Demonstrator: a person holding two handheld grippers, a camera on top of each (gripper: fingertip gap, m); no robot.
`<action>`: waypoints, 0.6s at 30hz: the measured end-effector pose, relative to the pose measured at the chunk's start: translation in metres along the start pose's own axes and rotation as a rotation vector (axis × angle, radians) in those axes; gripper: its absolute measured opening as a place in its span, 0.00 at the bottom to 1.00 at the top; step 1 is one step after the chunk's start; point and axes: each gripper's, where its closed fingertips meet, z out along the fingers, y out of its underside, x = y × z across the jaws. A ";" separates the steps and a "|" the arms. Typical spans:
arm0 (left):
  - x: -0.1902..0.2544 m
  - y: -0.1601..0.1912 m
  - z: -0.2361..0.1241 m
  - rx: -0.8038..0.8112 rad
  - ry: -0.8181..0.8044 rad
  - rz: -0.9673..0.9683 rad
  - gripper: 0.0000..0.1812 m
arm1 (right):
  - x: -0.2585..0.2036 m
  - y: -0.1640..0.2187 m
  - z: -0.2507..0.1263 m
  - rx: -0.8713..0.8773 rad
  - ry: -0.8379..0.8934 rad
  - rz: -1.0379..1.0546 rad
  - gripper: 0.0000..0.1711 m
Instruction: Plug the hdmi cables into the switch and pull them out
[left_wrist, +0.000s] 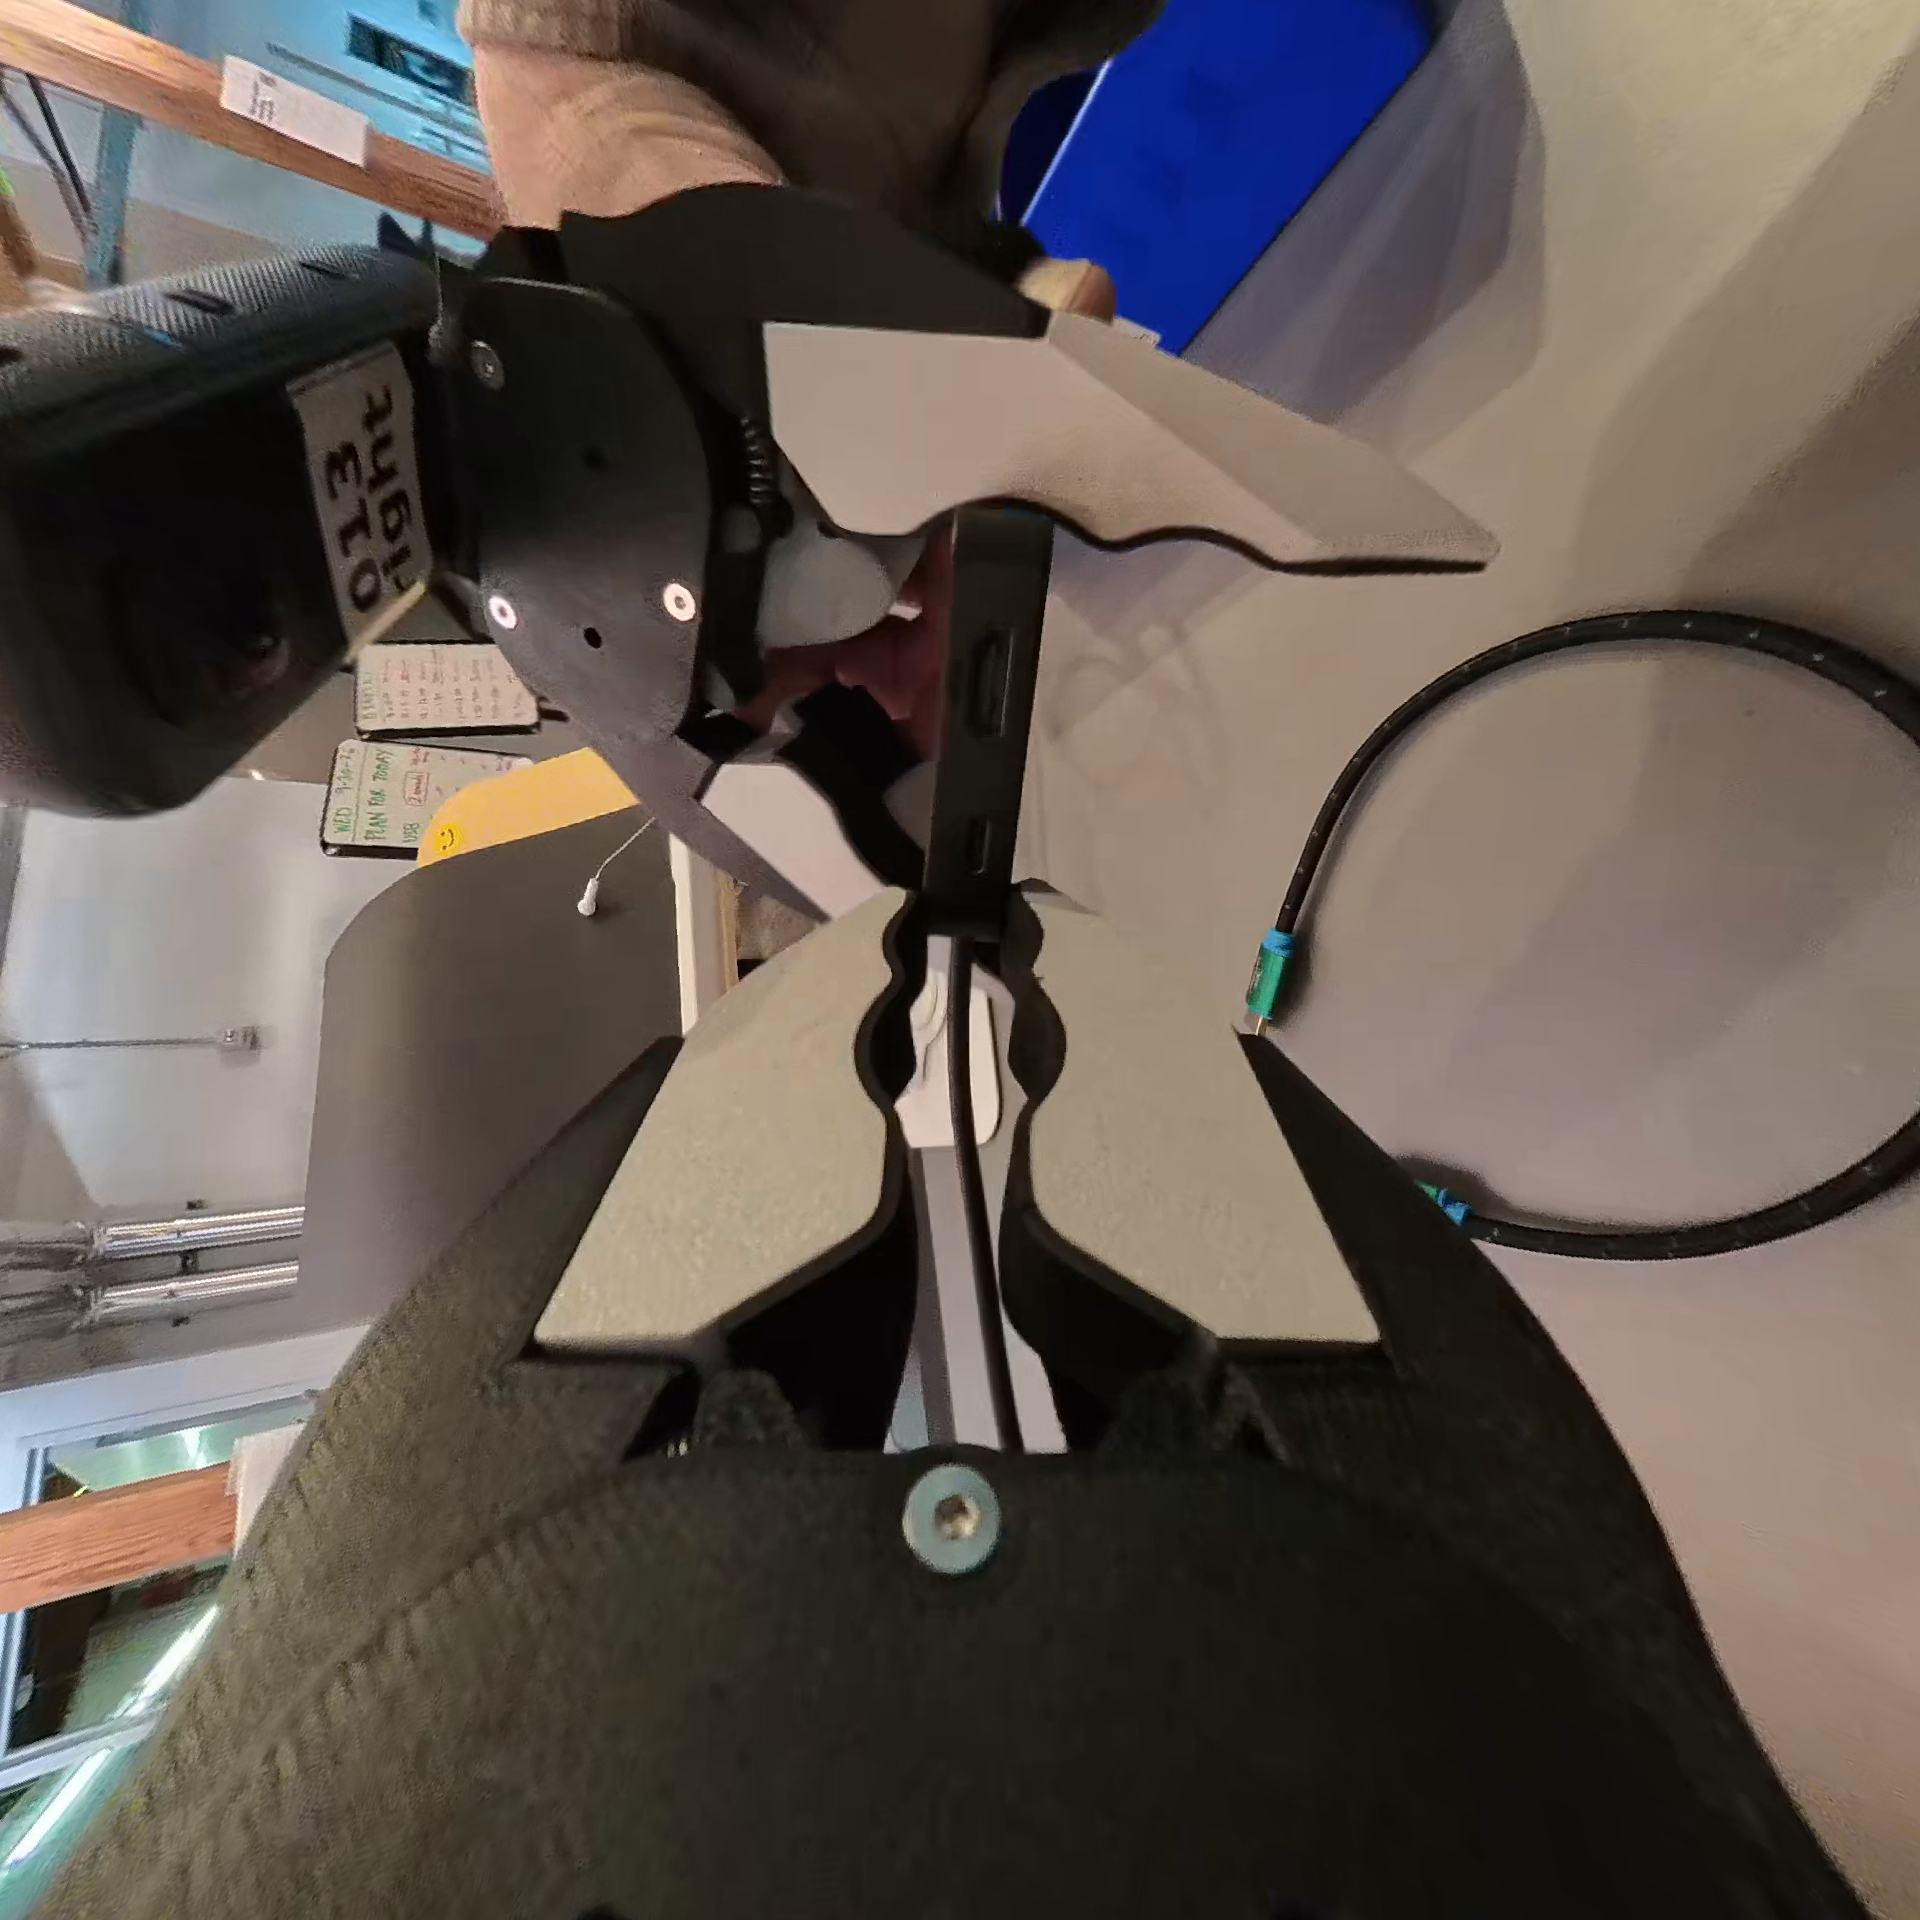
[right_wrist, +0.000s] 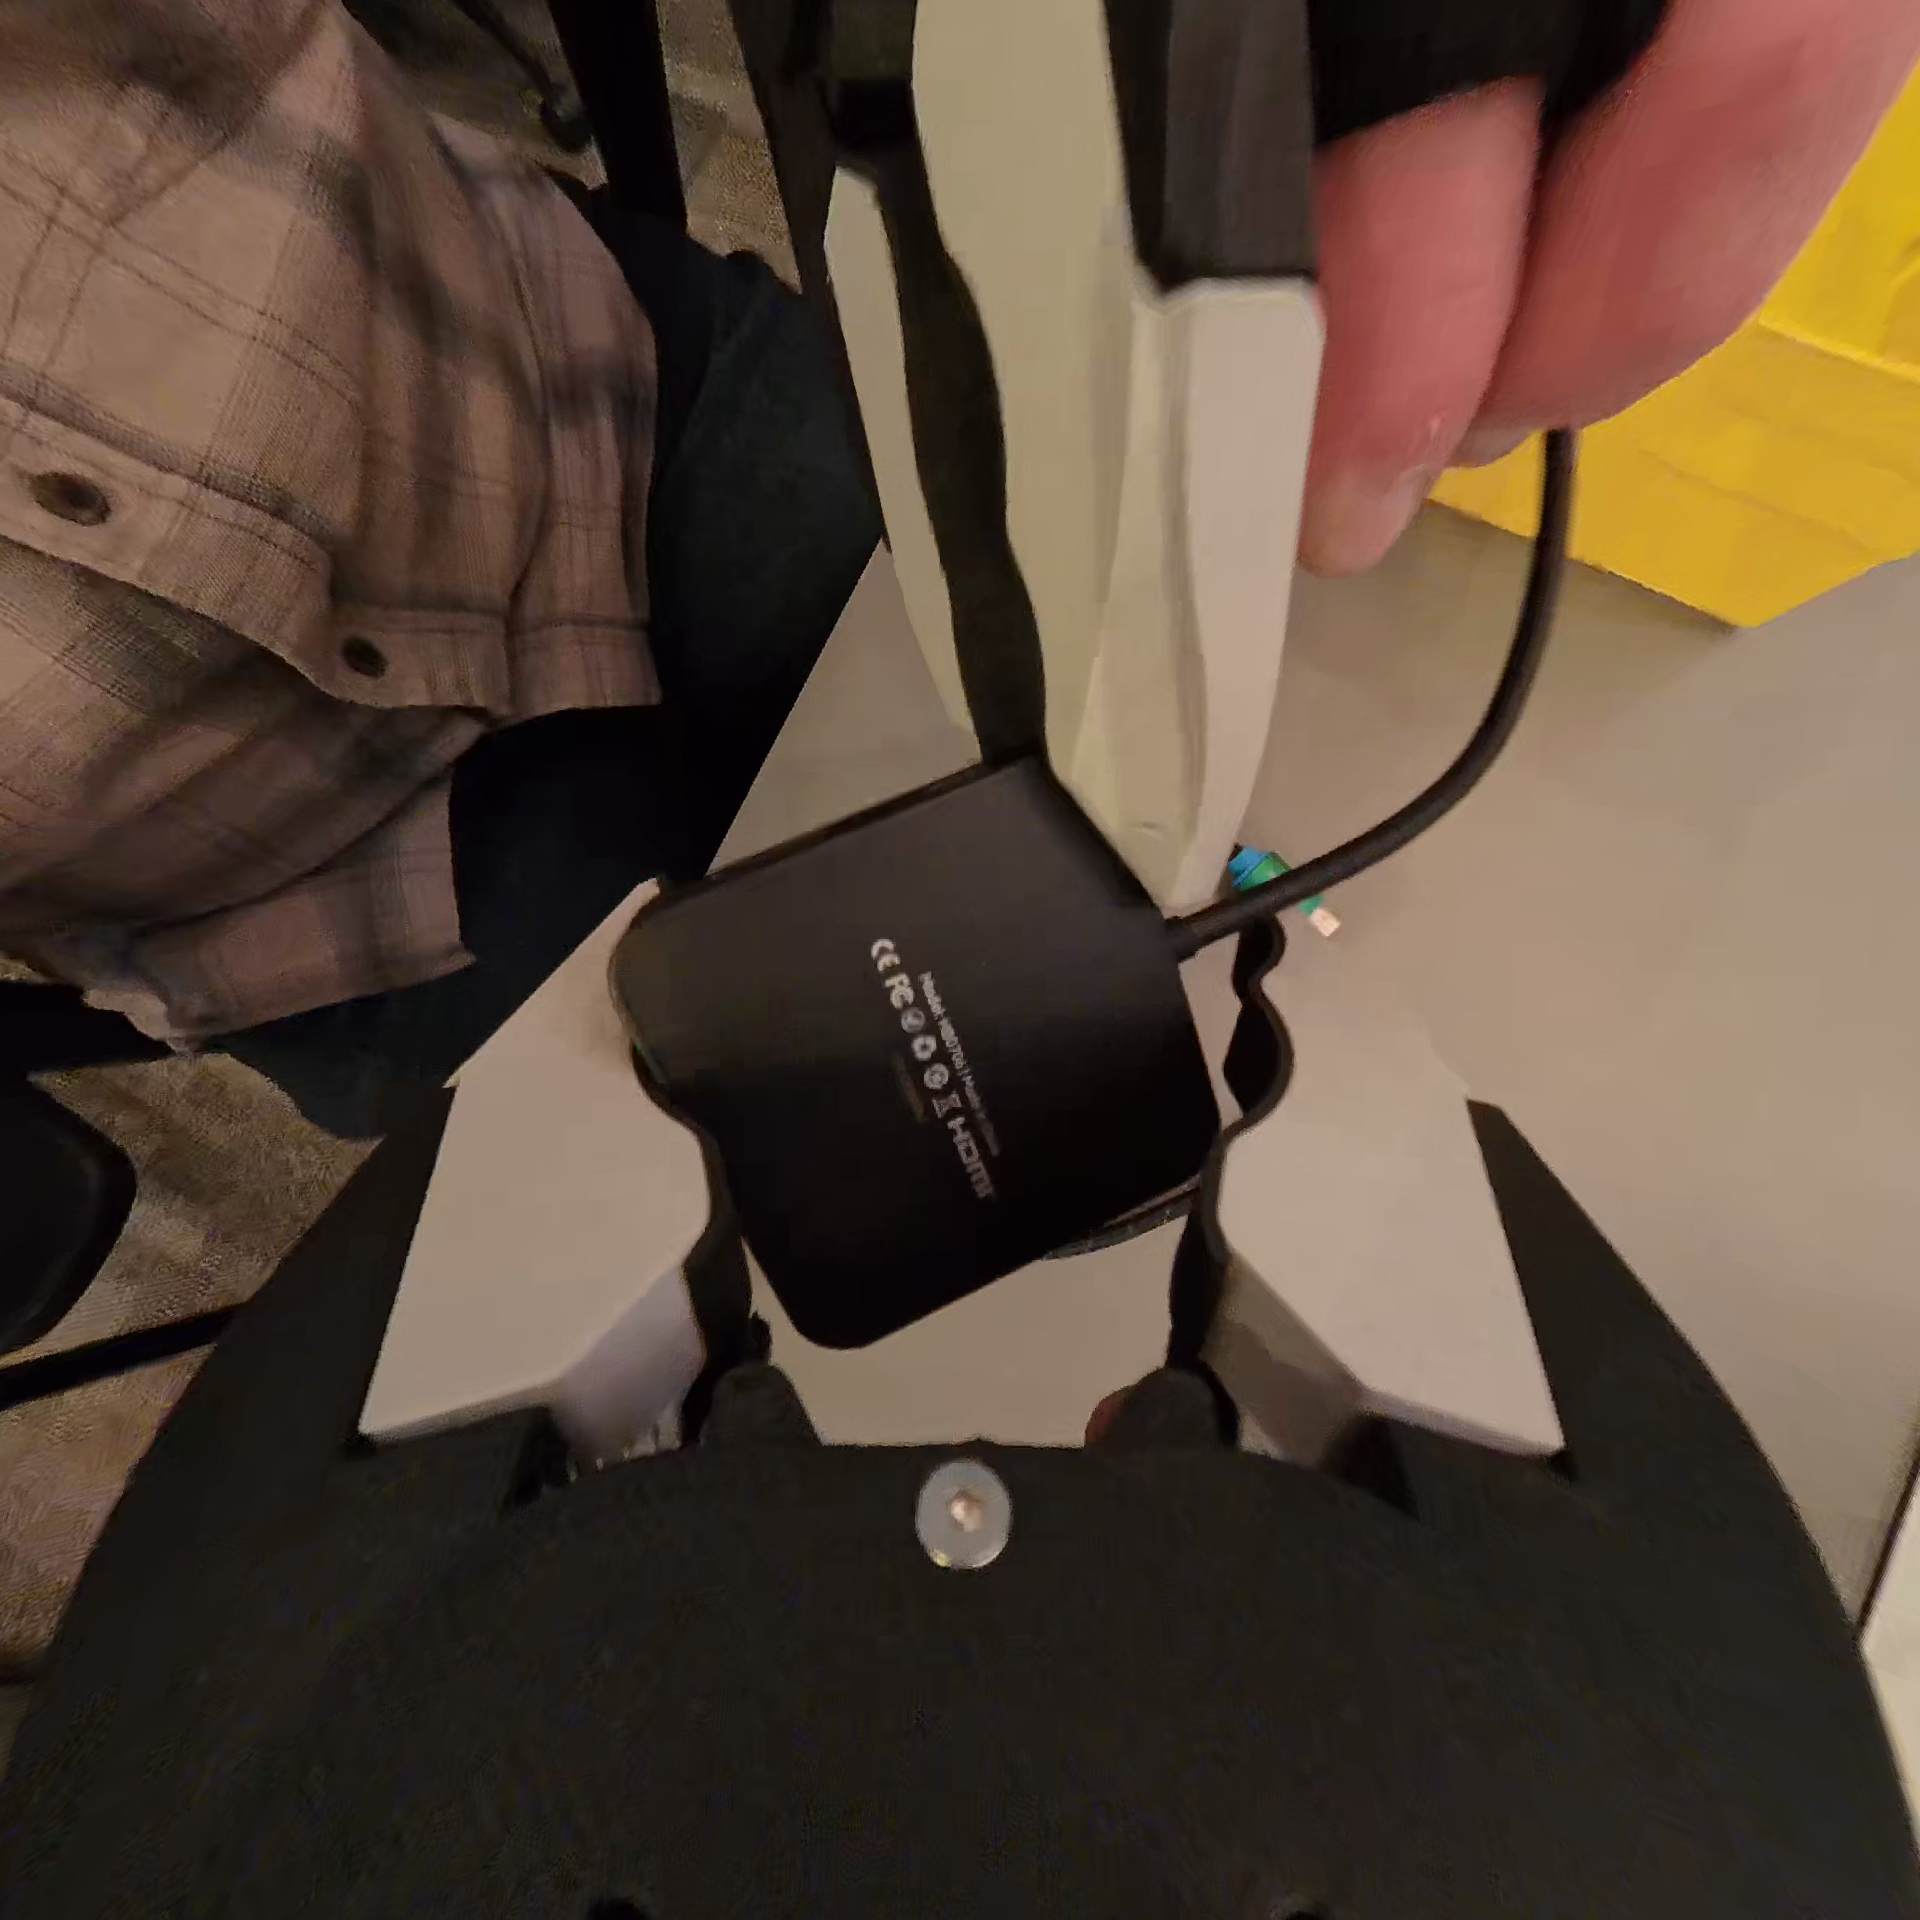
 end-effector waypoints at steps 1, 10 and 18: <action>0.001 -0.001 0.000 0.008 0.009 -0.005 0.07 | -0.003 0.002 0.001 -0.012 -0.018 0.002 0.59; 0.004 0.001 -0.001 0.015 0.029 -0.033 0.07 | -0.005 0.000 0.003 -0.020 -0.031 0.010 0.55; -0.014 0.027 -0.009 -0.094 -0.013 -0.206 0.19 | 0.009 0.004 -0.003 0.041 0.078 0.069 0.54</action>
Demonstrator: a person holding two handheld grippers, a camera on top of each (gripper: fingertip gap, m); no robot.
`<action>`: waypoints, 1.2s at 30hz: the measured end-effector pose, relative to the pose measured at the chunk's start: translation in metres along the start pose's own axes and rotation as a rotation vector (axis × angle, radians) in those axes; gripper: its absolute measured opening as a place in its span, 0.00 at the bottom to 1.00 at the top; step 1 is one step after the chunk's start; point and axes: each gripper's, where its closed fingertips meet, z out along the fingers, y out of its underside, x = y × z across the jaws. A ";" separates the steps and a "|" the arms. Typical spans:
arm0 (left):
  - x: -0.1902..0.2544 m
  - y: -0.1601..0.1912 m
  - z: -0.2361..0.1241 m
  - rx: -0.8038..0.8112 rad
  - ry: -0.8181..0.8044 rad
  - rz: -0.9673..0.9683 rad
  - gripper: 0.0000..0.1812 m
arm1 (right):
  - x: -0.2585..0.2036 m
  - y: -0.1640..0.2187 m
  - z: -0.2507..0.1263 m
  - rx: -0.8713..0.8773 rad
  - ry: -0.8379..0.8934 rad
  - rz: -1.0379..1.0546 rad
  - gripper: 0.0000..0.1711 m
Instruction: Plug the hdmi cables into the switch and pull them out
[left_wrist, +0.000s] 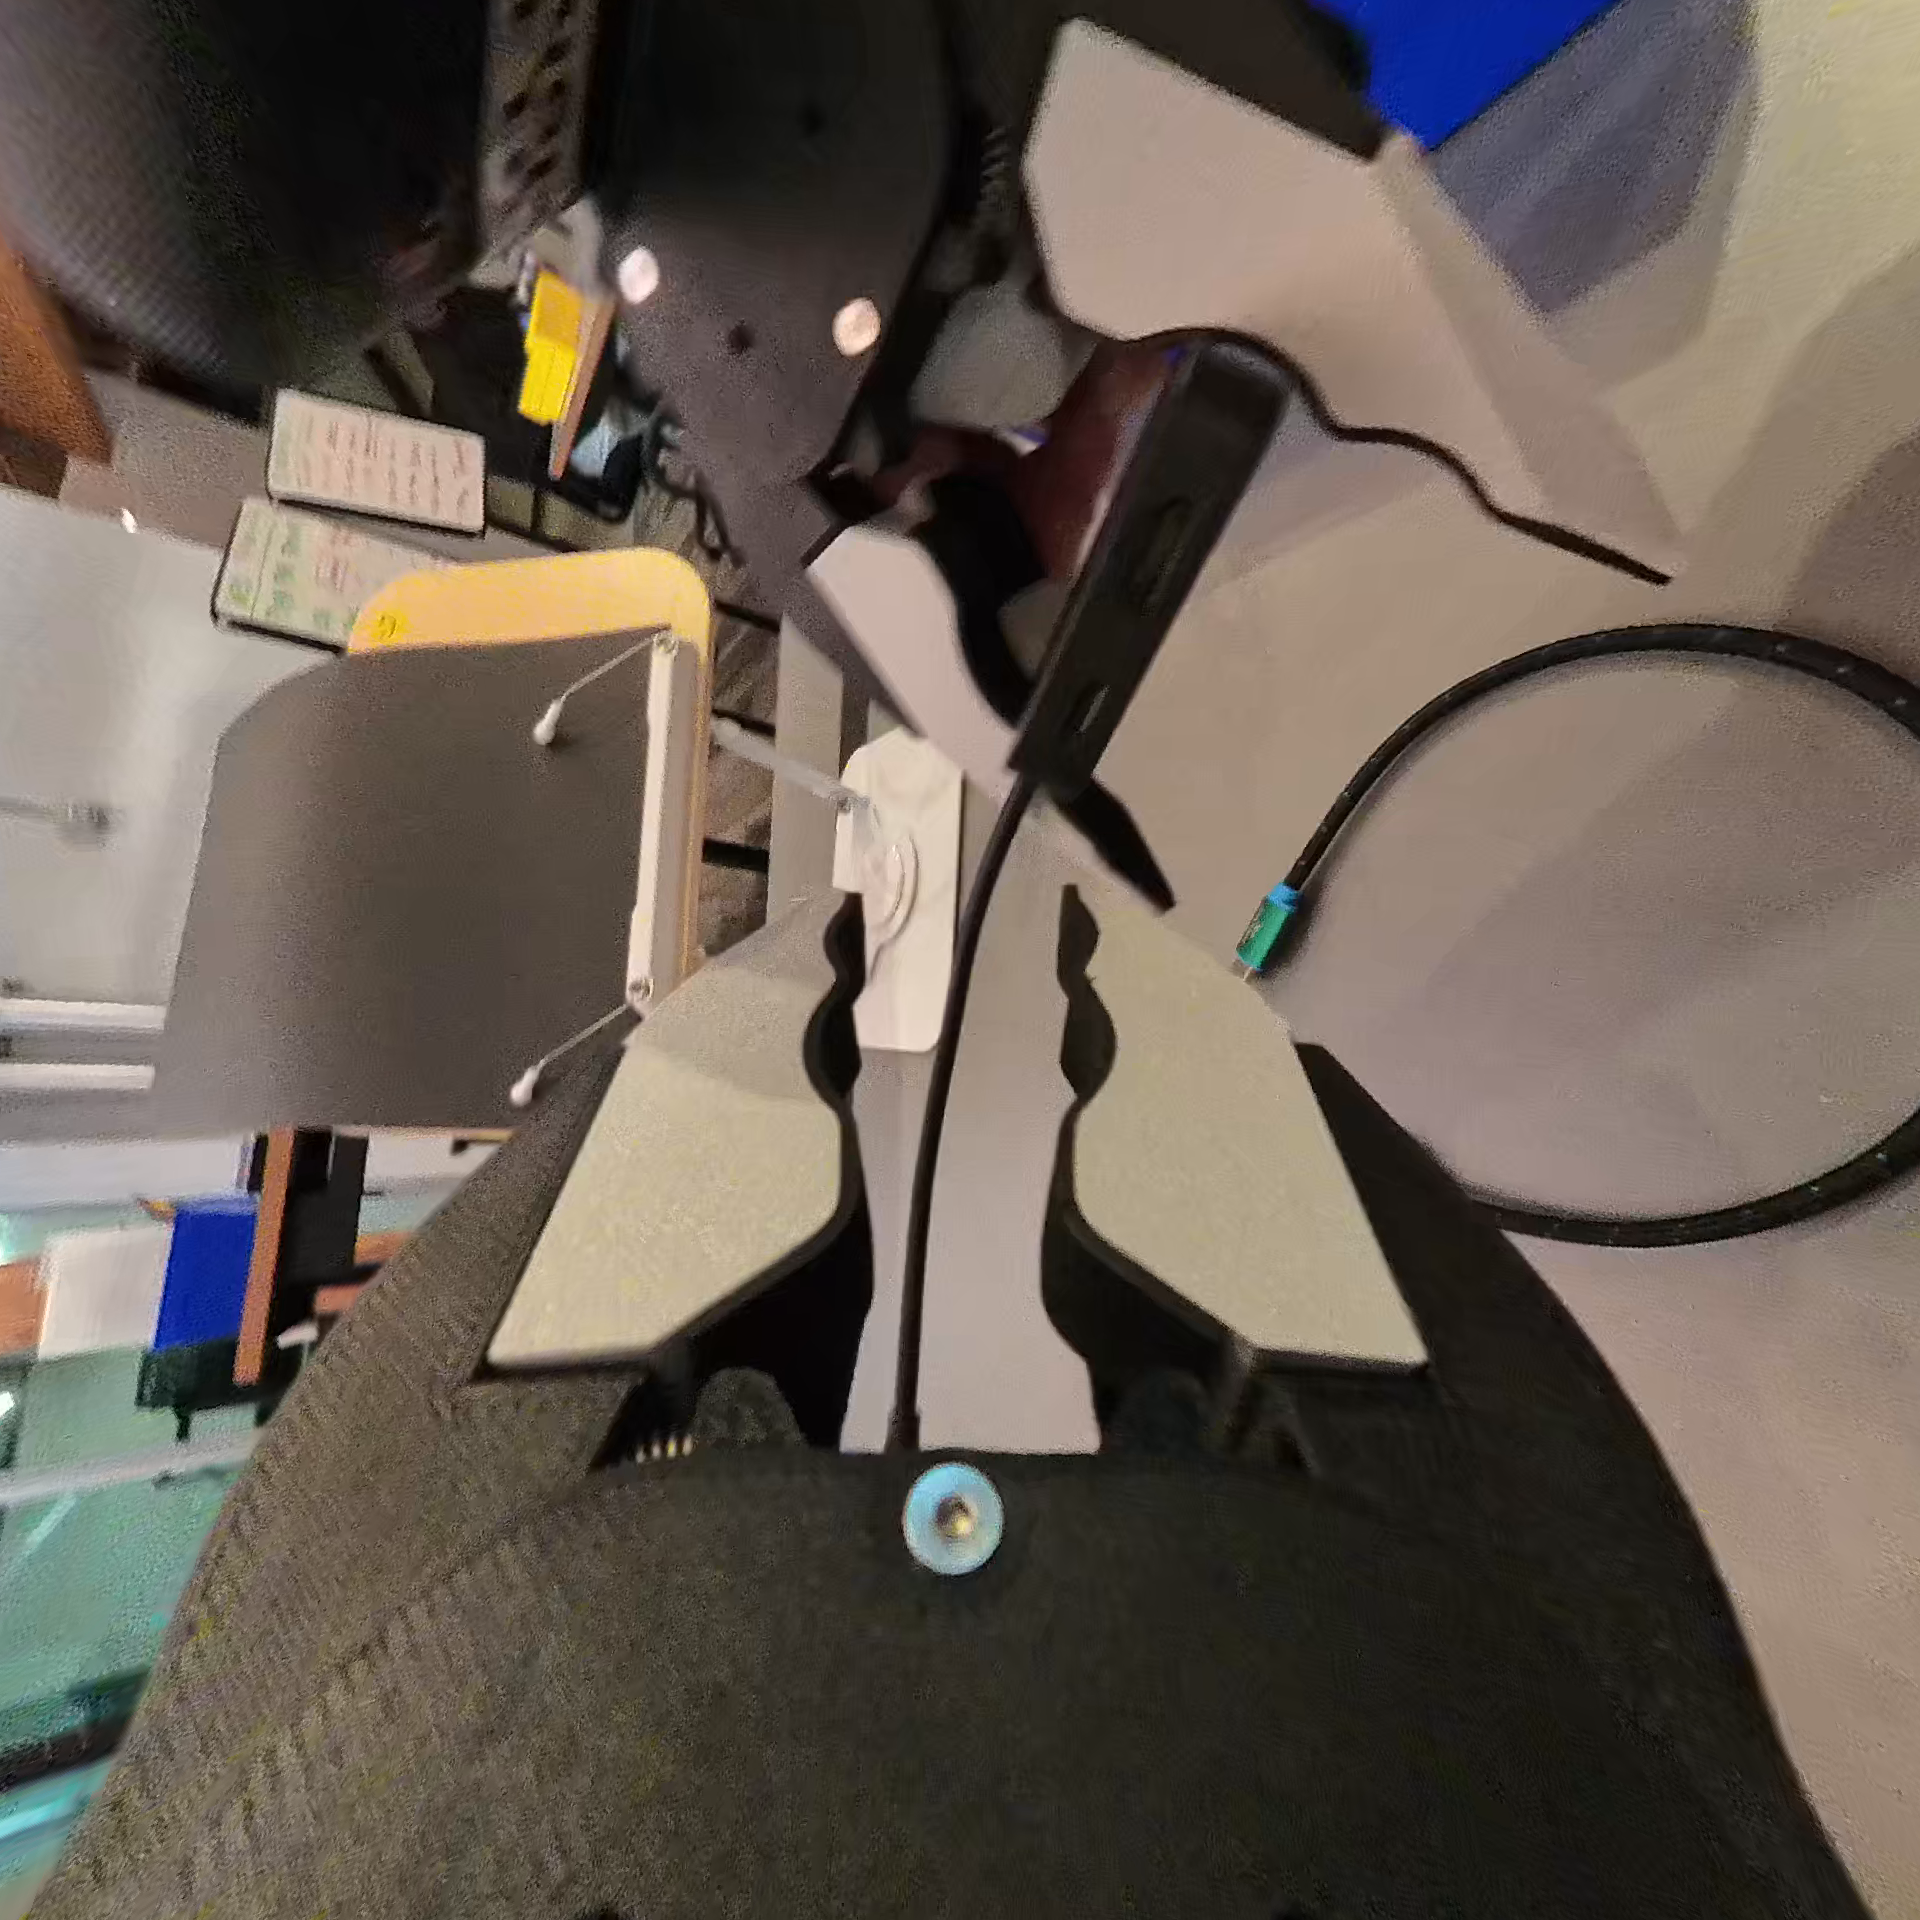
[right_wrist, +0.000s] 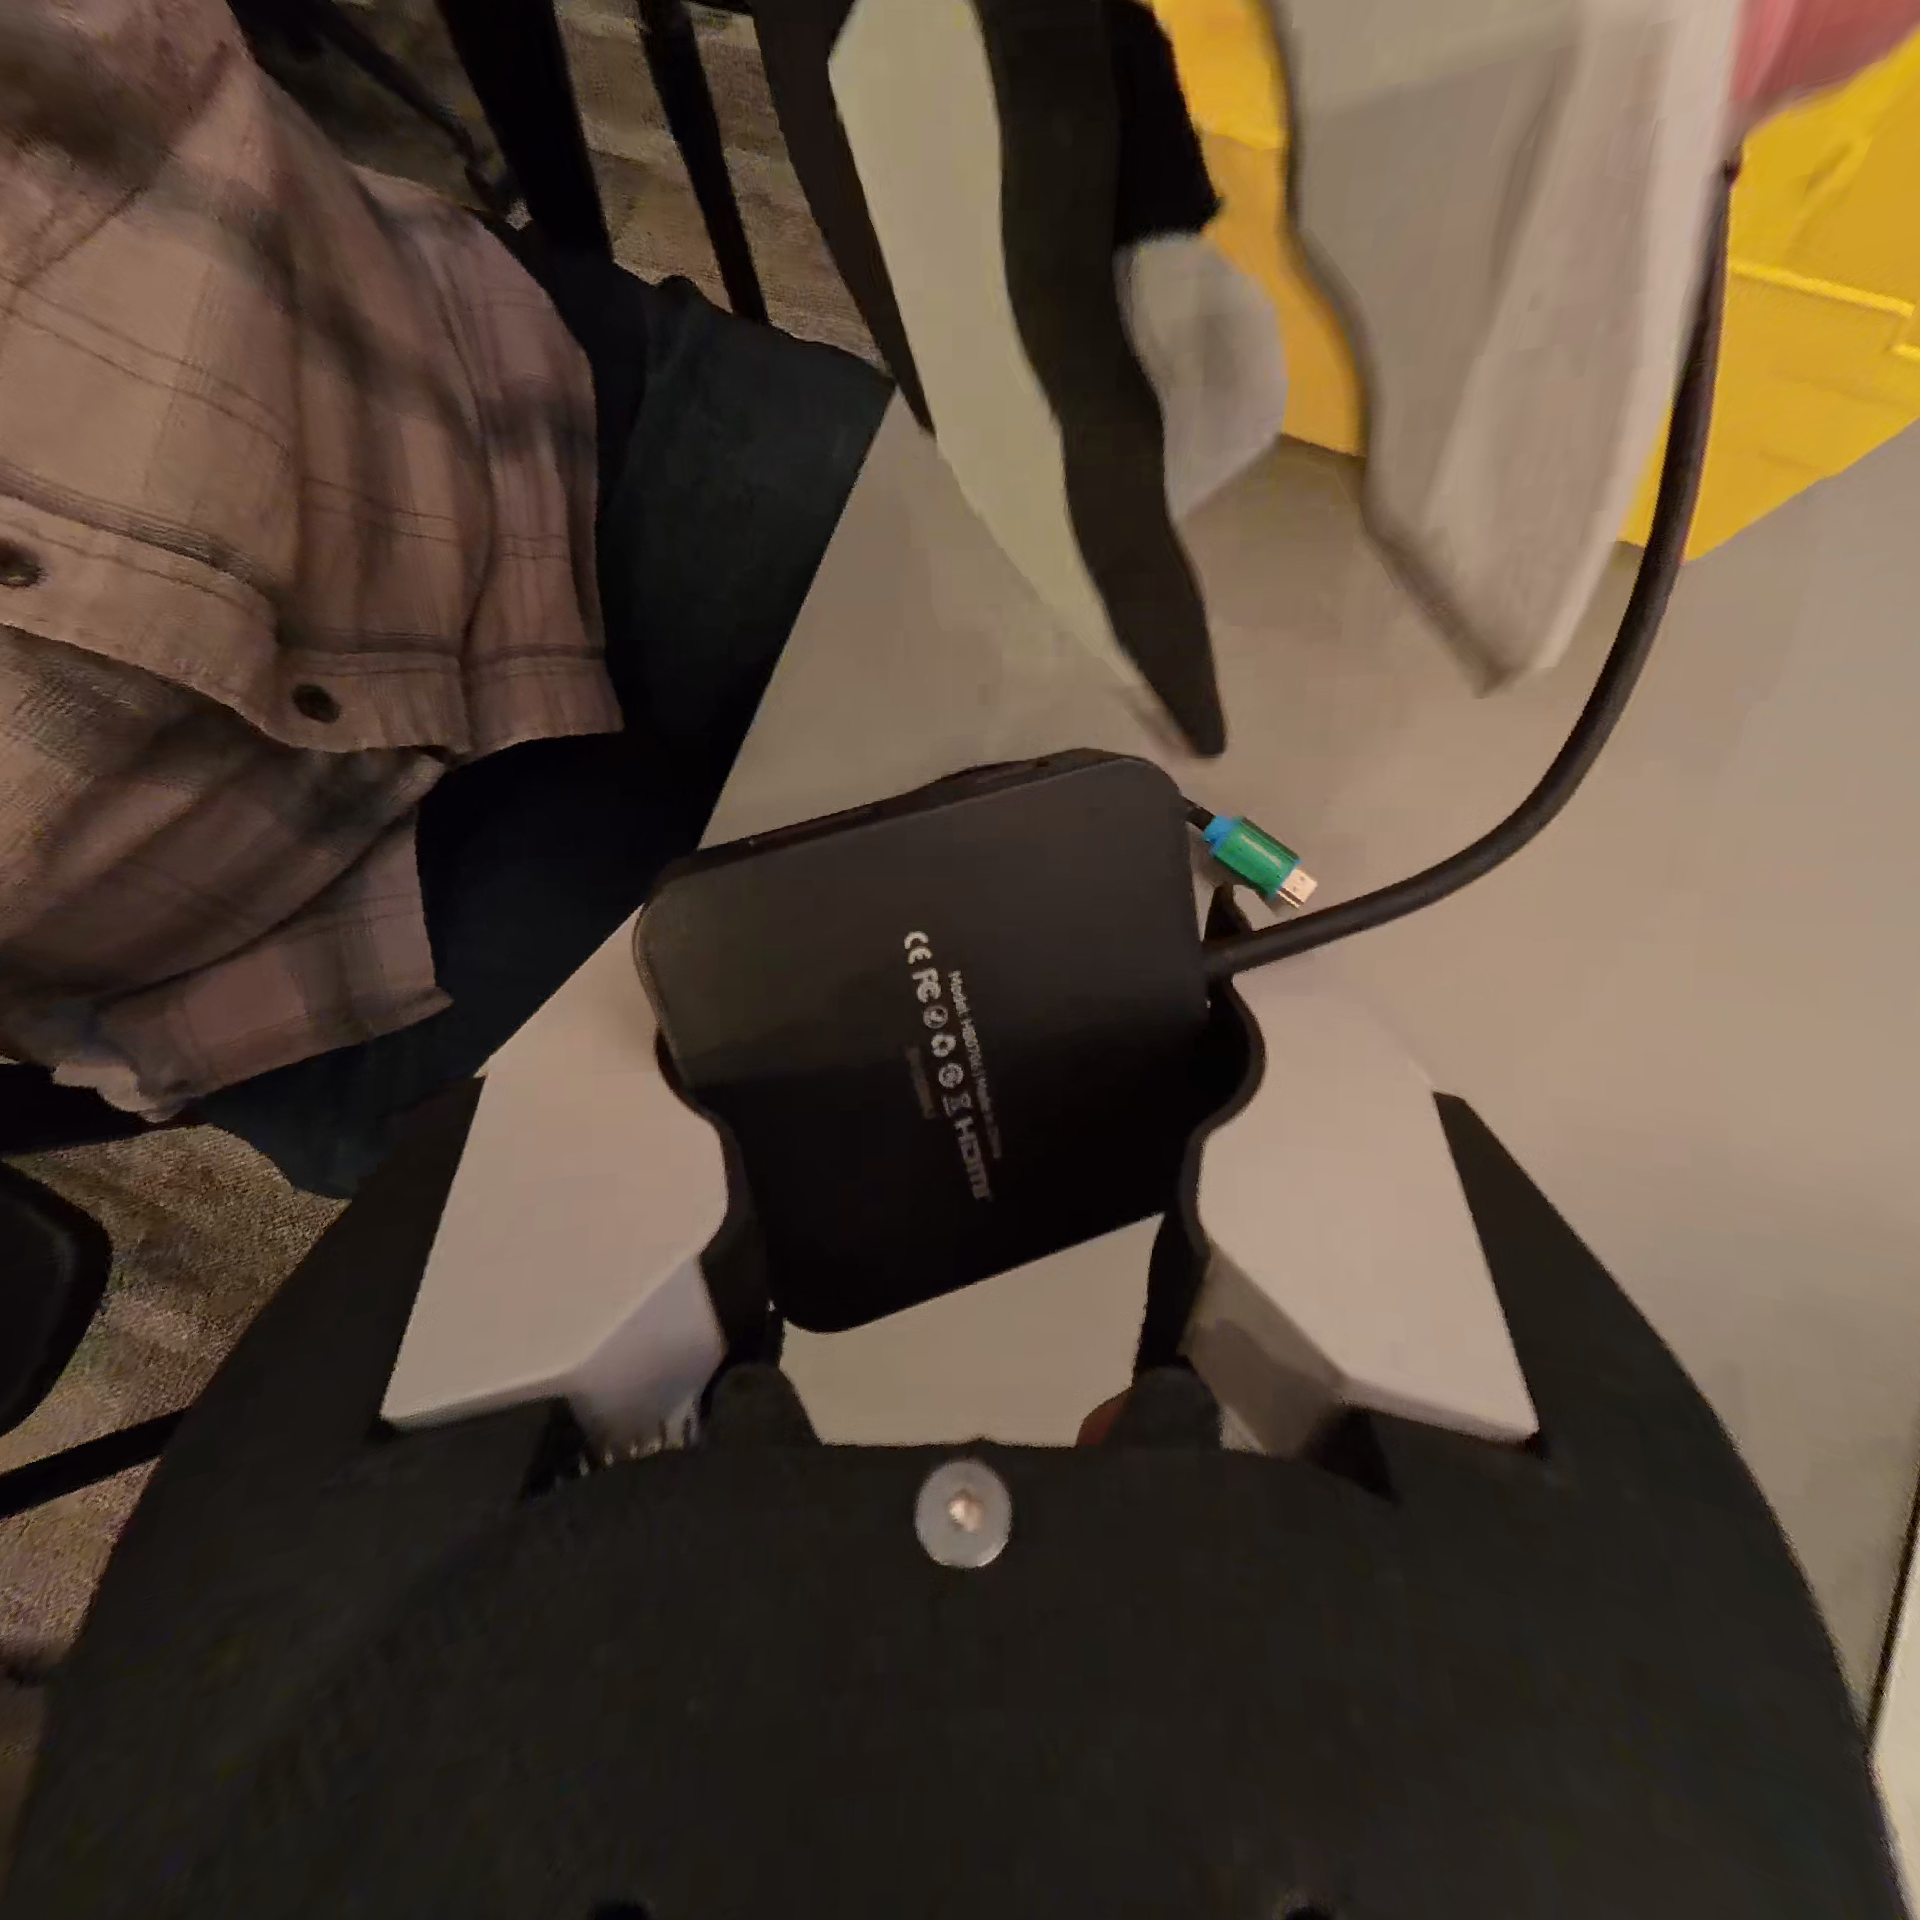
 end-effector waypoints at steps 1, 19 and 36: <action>-0.004 0.003 -0.002 -0.012 -0.010 -0.024 0.21 | 0.002 0.002 -0.001 0.006 0.015 0.007 0.54; 0.093 0.084 0.023 -0.401 0.062 -0.571 0.23 | 0.032 0.084 0.010 -0.133 0.267 0.266 0.54; 0.148 0.143 0.055 -0.585 0.131 -0.842 0.10 | 0.041 0.121 0.031 -0.237 0.319 0.380 0.54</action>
